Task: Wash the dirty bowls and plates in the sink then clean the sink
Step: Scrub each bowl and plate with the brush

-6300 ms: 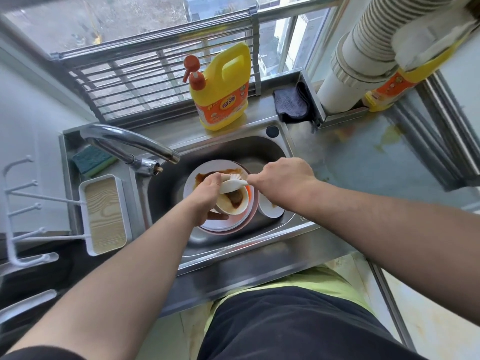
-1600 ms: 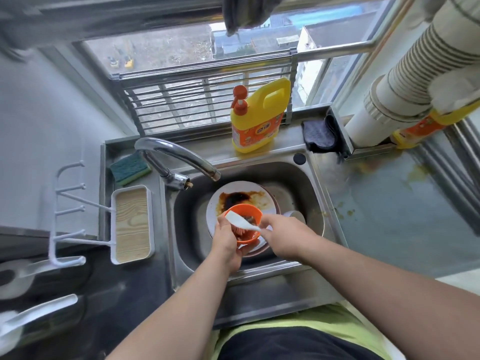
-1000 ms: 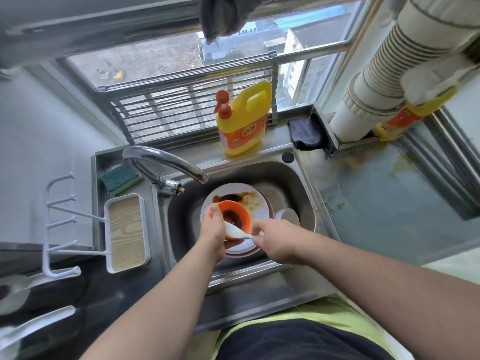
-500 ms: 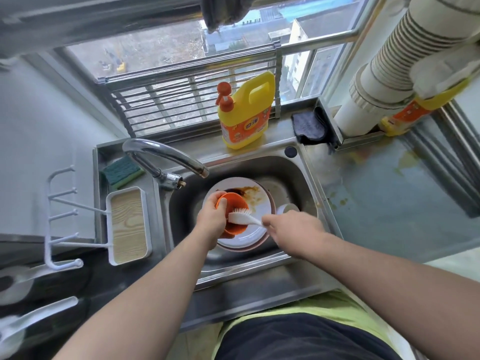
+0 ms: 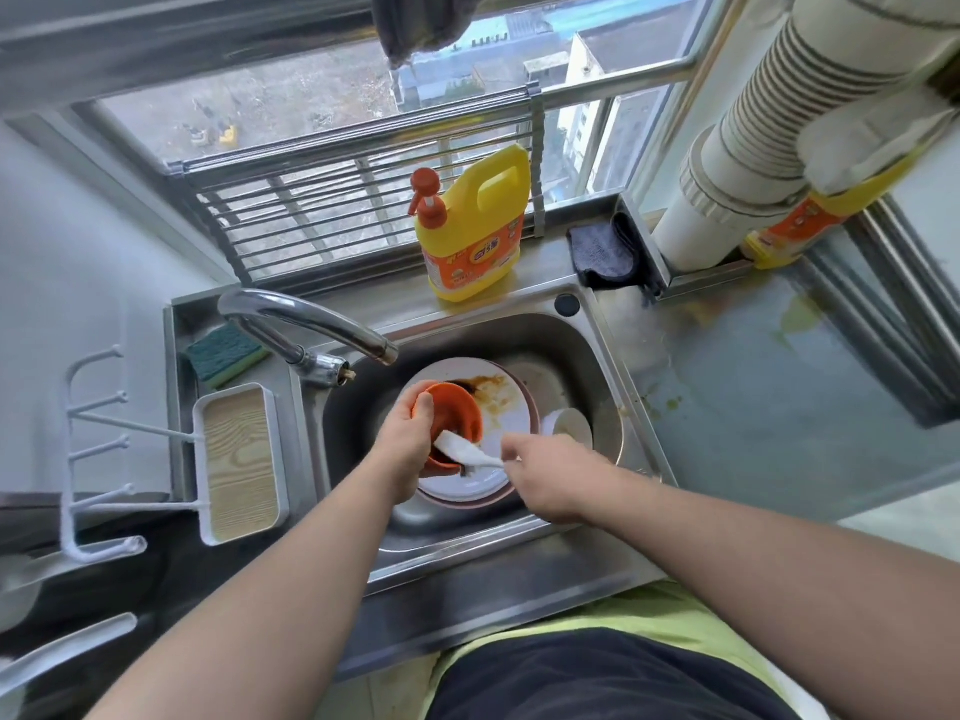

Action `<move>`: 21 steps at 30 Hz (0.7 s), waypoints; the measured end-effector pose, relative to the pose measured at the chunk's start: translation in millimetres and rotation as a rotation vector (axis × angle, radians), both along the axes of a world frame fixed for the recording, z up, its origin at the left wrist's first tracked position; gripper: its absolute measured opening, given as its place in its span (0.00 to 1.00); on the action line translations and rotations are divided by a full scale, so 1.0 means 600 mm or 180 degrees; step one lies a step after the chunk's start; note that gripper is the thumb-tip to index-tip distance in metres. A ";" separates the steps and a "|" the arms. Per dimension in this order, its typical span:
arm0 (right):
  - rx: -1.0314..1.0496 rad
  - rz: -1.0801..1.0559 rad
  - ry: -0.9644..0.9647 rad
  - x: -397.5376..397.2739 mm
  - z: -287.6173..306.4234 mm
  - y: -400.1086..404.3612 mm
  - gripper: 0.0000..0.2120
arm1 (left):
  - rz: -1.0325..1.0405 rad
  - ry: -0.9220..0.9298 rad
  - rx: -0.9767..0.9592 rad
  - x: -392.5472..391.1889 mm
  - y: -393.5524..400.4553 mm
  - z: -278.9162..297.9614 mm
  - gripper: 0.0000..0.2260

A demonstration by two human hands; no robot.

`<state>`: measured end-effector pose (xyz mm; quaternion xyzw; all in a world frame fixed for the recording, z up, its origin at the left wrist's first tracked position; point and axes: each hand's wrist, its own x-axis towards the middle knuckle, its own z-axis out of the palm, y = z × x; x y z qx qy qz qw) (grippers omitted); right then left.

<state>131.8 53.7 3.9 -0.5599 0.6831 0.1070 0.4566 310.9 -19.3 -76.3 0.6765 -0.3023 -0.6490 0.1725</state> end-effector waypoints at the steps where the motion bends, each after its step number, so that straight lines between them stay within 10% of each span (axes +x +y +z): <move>1: 0.0269 -0.0522 -0.0465 0.005 0.001 0.000 0.09 | 0.0245 0.0098 0.0039 -0.005 0.008 -0.001 0.12; 11: 0.1964 -0.3345 -0.1619 0.027 -0.011 -0.038 0.13 | 0.1715 0.1013 0.0424 -0.051 0.065 -0.011 0.21; 17: 0.1568 -0.3086 -0.1350 0.071 -0.009 -0.003 0.12 | 0.1841 0.0983 0.0544 -0.051 0.046 0.001 0.22; 21: 0.2055 -0.3906 -0.2197 0.060 0.015 -0.036 0.14 | 0.1671 0.0947 0.0385 -0.072 0.053 0.011 0.13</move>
